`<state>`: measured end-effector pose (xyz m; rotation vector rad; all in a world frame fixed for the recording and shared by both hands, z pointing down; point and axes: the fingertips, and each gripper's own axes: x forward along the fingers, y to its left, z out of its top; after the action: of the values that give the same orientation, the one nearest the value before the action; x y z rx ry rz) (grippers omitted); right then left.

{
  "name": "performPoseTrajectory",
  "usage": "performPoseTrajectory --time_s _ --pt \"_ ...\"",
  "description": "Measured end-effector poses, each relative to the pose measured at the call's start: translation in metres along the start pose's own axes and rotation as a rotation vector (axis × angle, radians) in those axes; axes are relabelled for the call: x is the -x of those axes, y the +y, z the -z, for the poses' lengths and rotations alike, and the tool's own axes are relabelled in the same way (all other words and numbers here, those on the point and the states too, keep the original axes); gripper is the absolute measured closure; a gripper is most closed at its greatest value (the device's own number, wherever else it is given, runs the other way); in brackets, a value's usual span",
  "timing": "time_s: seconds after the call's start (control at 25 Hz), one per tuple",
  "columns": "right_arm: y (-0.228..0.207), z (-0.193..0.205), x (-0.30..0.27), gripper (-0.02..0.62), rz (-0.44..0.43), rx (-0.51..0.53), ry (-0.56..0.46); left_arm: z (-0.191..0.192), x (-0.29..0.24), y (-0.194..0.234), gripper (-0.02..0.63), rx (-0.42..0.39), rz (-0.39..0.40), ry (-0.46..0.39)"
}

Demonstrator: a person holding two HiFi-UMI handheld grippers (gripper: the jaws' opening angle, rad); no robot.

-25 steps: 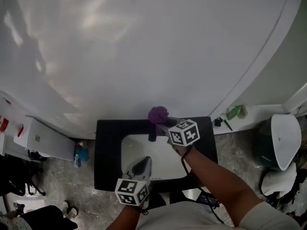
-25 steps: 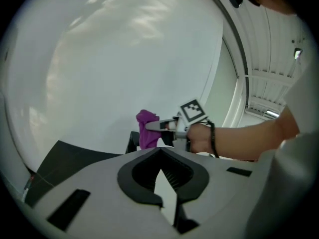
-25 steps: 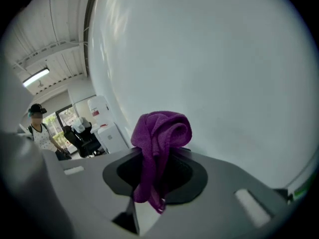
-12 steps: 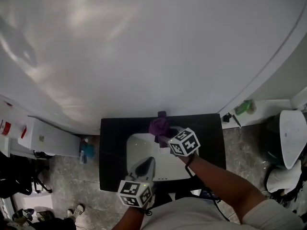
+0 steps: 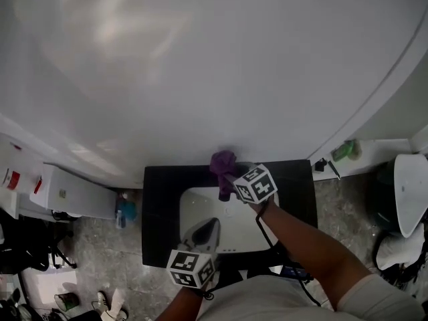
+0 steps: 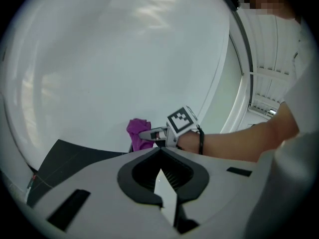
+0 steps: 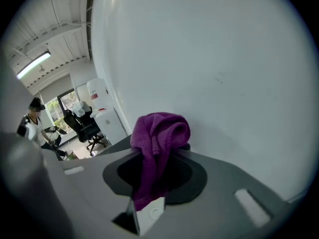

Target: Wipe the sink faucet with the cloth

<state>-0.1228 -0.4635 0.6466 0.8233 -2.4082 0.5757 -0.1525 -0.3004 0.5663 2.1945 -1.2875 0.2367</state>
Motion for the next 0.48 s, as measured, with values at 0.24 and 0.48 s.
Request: performPoseTrajectory --time_s 0.24,0.48 --pt "0.08 0.085 0.018 0.508 -0.125 -0.046 0.082 -0.001 -0.002 -0.001 0.599 0.001 0.001 -0.003" --pt "0.036 0.069 -0.018 0.508 0.002 0.009 0.058 0.001 -0.002 -0.005 0.599 -0.012 -0.006 0.007"
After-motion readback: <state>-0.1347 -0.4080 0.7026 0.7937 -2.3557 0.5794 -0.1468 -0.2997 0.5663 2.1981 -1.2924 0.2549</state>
